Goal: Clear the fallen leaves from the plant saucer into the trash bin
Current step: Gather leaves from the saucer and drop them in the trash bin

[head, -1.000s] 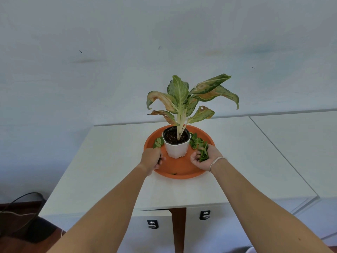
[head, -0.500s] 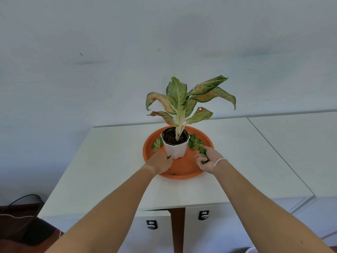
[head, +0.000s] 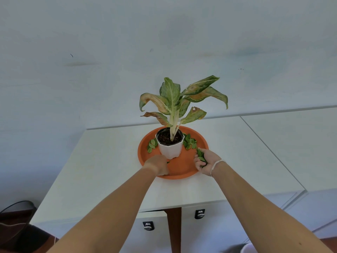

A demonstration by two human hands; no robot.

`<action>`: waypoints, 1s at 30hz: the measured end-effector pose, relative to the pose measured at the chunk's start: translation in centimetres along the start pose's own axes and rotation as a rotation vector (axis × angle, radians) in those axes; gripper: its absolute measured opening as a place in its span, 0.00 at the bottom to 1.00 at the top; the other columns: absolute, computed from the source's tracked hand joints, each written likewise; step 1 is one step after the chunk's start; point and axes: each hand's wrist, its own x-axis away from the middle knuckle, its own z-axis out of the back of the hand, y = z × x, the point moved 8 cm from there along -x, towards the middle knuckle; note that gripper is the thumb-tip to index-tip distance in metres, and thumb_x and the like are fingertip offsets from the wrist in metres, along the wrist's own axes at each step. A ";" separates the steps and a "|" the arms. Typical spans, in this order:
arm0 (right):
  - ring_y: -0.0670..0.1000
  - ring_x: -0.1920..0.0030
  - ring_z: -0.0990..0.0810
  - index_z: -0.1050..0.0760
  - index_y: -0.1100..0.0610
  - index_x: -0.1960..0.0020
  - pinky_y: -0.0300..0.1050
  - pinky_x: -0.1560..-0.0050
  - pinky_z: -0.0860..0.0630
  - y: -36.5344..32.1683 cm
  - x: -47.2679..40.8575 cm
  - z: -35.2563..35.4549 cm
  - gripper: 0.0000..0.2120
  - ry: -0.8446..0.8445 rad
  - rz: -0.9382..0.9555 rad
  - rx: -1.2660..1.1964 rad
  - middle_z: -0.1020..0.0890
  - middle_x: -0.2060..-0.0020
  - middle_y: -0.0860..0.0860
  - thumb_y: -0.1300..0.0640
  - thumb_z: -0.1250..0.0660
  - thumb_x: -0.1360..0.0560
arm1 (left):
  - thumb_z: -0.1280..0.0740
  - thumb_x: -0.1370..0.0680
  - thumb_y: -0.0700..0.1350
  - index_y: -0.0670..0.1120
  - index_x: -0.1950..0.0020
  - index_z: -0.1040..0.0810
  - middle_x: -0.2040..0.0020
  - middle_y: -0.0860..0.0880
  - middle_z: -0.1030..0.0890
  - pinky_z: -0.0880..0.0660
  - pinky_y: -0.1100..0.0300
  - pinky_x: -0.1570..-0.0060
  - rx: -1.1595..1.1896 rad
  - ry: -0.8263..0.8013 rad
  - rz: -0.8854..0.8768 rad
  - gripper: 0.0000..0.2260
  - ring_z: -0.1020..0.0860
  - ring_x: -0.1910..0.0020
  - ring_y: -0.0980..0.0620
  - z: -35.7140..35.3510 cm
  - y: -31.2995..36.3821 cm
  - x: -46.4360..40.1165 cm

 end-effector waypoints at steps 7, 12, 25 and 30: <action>0.45 0.87 0.36 0.36 0.57 0.64 0.31 0.89 0.45 -0.4 0.4 0.3 0.13 -0.009 0.026 0.018 0.35 0.69 0.50 0.57 0.43 0.21 | 0.46 0.21 0.48 0.44 0.64 0.29 0.66 0.48 0.29 0.35 0.61 0.64 0.408 0.033 0.012 0.15 0.31 0.66 0.52 1.1 1.0 1.2; 0.45 0.87 0.35 0.35 0.58 0.65 0.31 0.89 0.45 -1.7 1.2 1.6 0.13 -0.018 0.064 -0.038 0.35 0.70 0.50 0.58 0.45 0.21 | 0.48 0.22 0.46 0.42 0.64 0.36 0.65 0.43 0.38 0.29 0.60 0.64 0.996 -0.026 0.077 0.12 0.38 0.68 0.49 1.7 3.6 2.0; 0.45 0.86 0.37 0.36 0.55 0.67 0.30 0.87 0.46 -8.3 7.8 16.6 0.16 0.121 0.352 -0.384 0.32 0.80 0.49 0.55 0.42 0.22 | 0.47 0.25 0.40 0.46 0.66 0.35 0.76 0.51 0.35 0.48 0.71 0.83 1.525 -0.375 -0.030 0.10 0.40 0.84 0.57 -1.8 21.0 0.2; 0.45 0.85 0.38 0.37 0.55 0.67 0.29 0.86 0.46 -8.2 11.5 25.9 0.15 0.254 0.488 -0.515 0.35 0.76 0.50 0.55 0.43 0.22 | 0.47 0.26 0.40 0.47 0.68 0.37 0.73 0.51 0.37 0.47 0.70 0.83 1.460 -0.568 -0.110 0.11 0.41 0.83 0.56 -6.0 30.7 1.7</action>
